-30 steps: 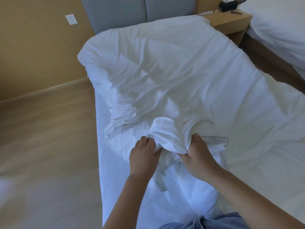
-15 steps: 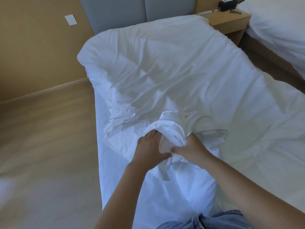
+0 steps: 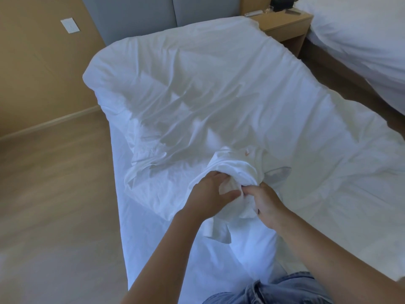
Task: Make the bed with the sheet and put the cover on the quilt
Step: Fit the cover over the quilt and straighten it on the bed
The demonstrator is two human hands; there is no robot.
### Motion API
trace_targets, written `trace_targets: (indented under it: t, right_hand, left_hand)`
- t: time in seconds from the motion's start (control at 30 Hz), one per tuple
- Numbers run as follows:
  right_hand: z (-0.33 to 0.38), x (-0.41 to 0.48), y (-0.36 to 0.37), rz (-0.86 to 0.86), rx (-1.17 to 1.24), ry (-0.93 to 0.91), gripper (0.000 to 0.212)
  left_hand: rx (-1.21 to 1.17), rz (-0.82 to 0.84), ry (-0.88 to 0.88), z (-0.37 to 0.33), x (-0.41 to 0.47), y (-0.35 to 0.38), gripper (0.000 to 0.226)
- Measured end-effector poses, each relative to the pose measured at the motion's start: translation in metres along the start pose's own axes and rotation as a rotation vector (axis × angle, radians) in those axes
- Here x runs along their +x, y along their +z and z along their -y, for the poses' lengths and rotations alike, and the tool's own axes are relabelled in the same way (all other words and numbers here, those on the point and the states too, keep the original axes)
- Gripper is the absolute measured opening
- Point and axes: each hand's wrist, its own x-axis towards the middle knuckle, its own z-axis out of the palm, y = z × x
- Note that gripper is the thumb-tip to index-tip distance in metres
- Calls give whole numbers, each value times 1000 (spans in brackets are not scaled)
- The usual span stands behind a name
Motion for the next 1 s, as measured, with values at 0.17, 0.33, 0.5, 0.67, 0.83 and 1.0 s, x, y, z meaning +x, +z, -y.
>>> trace_targets:
  t: [0.17, 0.33, 0.5, 0.67, 0.83, 1.0]
  right_hand:
    - [-6, -3, -5, -87, -172, -115, 25]
    - [-22, 3, -1, -476, 29, -64, 18]
    - [-19, 8, -10, -297, 26, -18, 27]
    - [-23, 18, -35, -178, 10, 88, 26]
    - [-40, 40, -32, -394, 118, 227, 52]
    - [-37, 55, -34, -411, 204, 329, 33]
  left_hand:
    - [344, 2, -28, -14, 9, 18, 60]
    - [492, -101, 49, -19, 2, 38, 45]
    - [402, -129, 49, -12, 1, 48, 36]
    - [33, 112, -66, -9, 6, 40, 55]
    - [45, 123, -77, -9, 23, 39, 49]
    - [111, 170, -72, -7, 39, 53, 48]
